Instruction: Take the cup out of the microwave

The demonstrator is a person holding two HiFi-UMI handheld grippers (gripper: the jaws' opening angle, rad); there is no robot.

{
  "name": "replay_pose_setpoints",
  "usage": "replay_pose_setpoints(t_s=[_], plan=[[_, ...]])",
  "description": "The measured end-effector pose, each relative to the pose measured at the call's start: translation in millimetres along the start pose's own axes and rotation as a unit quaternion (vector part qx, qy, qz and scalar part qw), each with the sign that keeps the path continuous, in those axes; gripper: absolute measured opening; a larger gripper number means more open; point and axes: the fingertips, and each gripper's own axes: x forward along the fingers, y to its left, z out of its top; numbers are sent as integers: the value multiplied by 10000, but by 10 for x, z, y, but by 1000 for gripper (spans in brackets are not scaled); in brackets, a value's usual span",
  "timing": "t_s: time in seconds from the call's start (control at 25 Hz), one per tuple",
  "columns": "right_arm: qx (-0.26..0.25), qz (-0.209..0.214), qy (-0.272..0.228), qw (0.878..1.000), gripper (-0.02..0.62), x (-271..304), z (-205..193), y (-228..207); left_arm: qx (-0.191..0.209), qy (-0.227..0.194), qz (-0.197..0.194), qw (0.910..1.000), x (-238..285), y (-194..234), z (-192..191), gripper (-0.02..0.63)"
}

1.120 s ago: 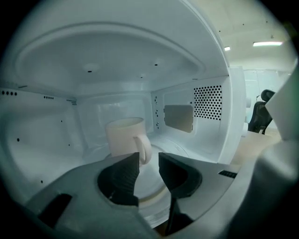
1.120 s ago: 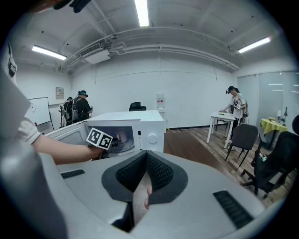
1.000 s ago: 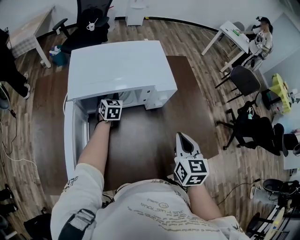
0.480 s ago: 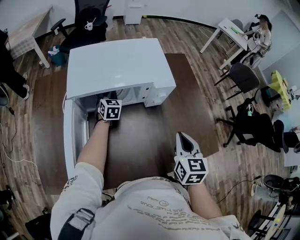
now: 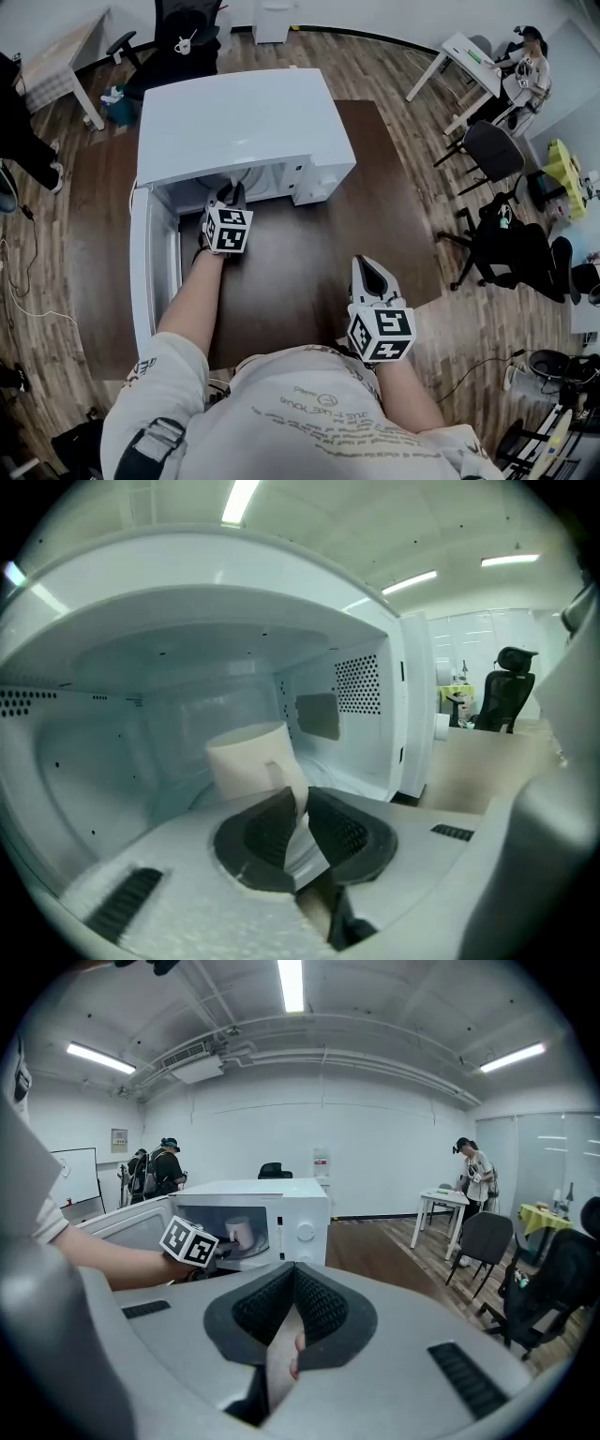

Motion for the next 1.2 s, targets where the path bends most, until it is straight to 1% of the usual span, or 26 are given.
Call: replay_pose_setpoints(t_s=[0.2, 0.32, 0.56, 0.72, 1.0, 1.08, 1.2], plan=[[34, 20, 17, 10000, 15, -32, -49, 0, 237, -191, -305, 9991, -84, -232, 68, 49], [74, -10, 22, 10000, 15, -57, -67, -36, 399, -238, -476, 9978, -100, -360, 75, 48], [131, -93, 13, 9999, 15, -92, -86, -129, 544, -329, -721, 9954, -104, -533, 72, 41], [170, -120, 20, 9998, 15, -96, -106, -160, 782, -424, -760, 9931, -136, -627, 95, 41], [179, -80, 22, 9998, 15, -55, -142, -123, 1168, -433, -691, 9898, -186, -714, 67, 39], [193, -63, 20, 9998, 15, -54, -142, -116, 1228, -451, -680, 9891, -217, -728, 85, 38], [232, -38, 13, 9997, 15, -51, -136, -113, 1200, -488, -700, 9891, -284, -751, 143, 38]])
